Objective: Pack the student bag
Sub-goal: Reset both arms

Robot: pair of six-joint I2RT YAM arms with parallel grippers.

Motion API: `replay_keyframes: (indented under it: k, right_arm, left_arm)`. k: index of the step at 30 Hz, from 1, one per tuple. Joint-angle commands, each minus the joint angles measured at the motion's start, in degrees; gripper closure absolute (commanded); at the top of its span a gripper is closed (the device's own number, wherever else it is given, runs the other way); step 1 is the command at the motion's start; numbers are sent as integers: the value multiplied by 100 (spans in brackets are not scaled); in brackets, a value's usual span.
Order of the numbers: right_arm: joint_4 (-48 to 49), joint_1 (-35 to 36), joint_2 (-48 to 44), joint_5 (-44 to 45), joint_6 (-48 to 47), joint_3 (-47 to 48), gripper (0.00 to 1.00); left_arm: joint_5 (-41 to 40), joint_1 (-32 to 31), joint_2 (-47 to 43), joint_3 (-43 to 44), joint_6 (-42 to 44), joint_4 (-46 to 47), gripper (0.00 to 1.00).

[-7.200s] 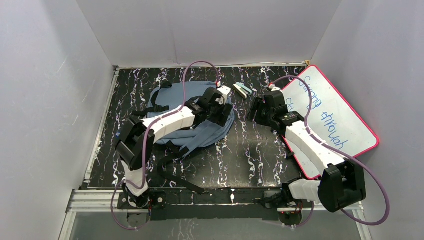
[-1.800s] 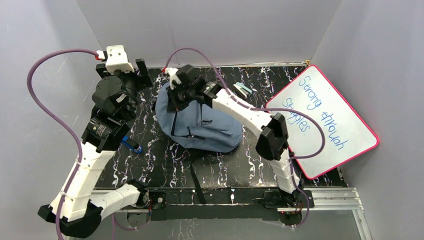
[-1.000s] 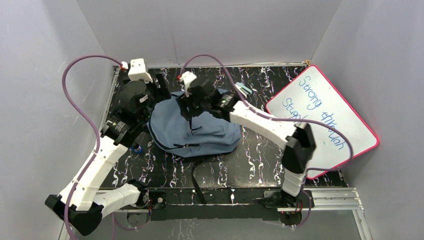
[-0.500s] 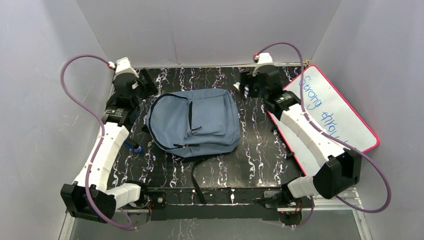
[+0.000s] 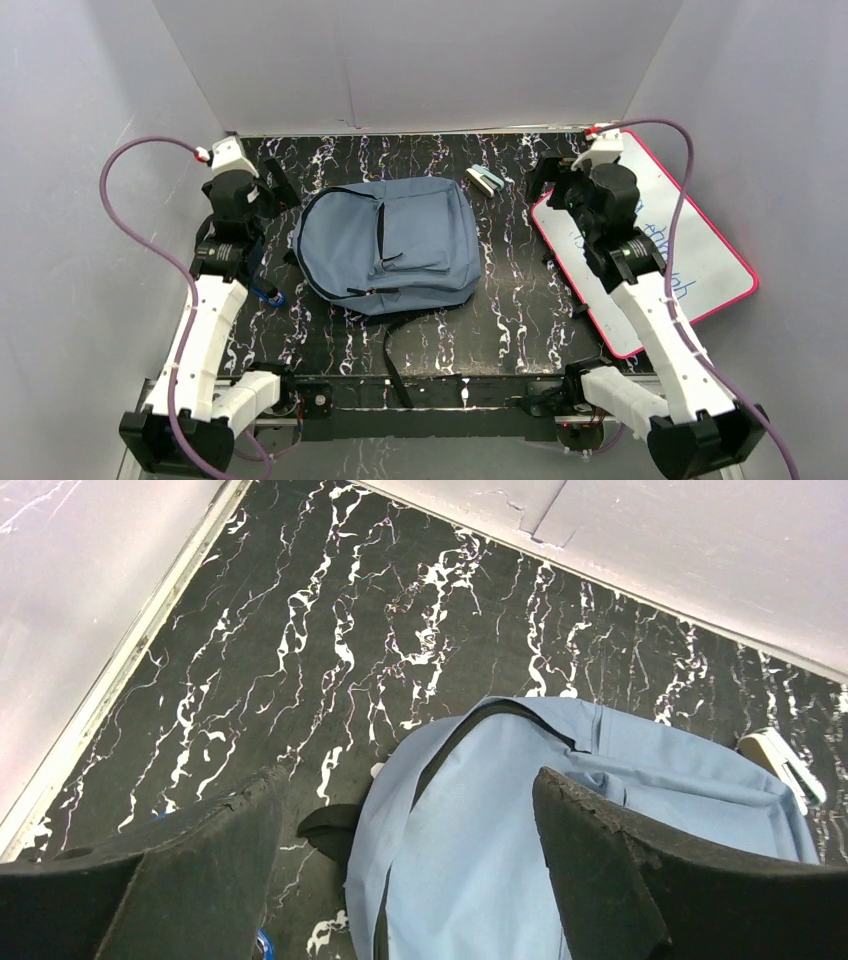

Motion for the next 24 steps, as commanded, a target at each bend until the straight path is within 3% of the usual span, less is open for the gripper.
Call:
replay_keyframes:
  k: [1, 6, 24]
  right_arm:
    - [854, 8, -650, 186, -430, -396, 1]
    - [1250, 11, -1048, 374, -649, -756, 1]
    - [1470, 7, -928, 345, -612, -1011, 1]
  left_arm:
    - [-46, 42, -863, -394, 97, 336, 9]
    - [-95, 42, -1423, -774, 0, 597, 7]
    - [200, 42, -1229, -771, -286, 553, 6]
